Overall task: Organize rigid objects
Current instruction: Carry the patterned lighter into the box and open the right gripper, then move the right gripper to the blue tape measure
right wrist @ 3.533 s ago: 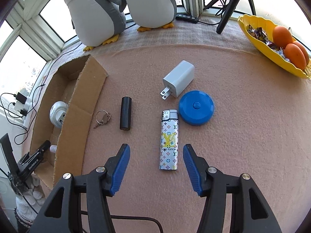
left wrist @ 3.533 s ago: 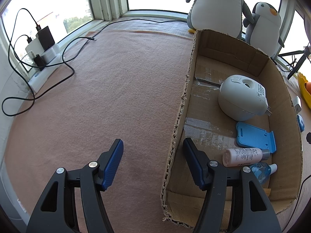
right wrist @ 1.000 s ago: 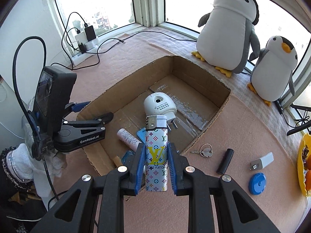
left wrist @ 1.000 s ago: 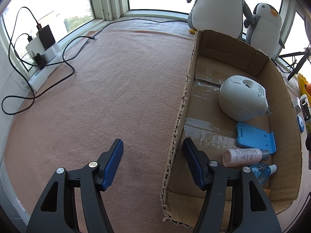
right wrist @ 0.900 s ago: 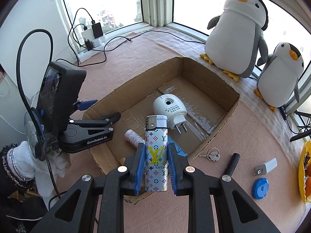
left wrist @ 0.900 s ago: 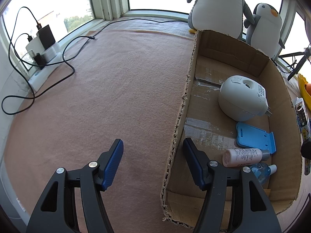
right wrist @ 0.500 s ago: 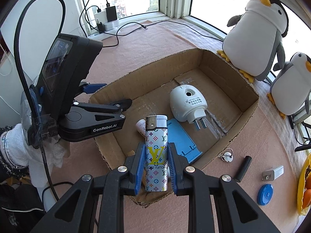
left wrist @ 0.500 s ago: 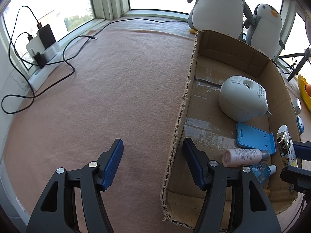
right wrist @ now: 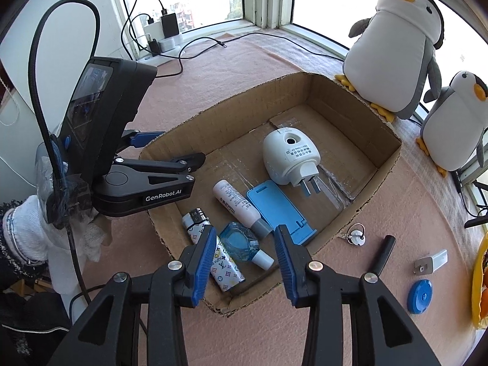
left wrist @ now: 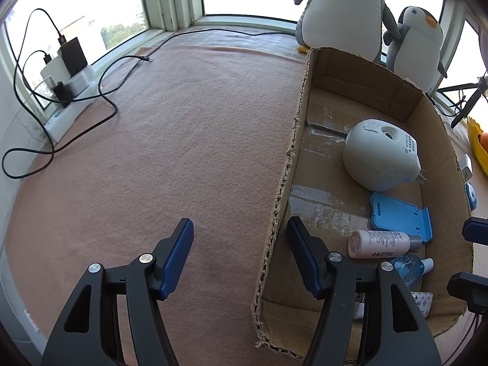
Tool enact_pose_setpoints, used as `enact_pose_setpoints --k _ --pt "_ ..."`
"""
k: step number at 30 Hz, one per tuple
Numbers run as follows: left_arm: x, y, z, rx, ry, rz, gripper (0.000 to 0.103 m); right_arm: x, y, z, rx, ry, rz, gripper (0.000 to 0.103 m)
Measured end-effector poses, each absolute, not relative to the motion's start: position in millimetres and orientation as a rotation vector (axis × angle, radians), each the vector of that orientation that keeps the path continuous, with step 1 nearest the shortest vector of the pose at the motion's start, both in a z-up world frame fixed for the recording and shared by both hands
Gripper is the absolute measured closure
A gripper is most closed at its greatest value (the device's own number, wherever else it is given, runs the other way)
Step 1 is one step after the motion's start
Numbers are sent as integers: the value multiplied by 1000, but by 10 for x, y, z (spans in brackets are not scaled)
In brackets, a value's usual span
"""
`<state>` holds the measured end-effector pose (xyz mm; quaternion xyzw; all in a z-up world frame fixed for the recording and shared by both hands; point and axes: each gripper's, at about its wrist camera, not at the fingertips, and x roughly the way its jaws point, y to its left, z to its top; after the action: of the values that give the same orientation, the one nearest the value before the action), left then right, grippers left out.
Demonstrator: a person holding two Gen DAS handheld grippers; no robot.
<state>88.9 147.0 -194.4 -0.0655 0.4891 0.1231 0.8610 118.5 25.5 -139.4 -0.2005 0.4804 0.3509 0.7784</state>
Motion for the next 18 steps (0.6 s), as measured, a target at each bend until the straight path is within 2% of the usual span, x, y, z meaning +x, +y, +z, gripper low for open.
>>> enact_pose_setpoints --k 18 --pt "887 1469 -1942 -133 1025 258 39 1446 -790 -1169 -97 1022 543 67"
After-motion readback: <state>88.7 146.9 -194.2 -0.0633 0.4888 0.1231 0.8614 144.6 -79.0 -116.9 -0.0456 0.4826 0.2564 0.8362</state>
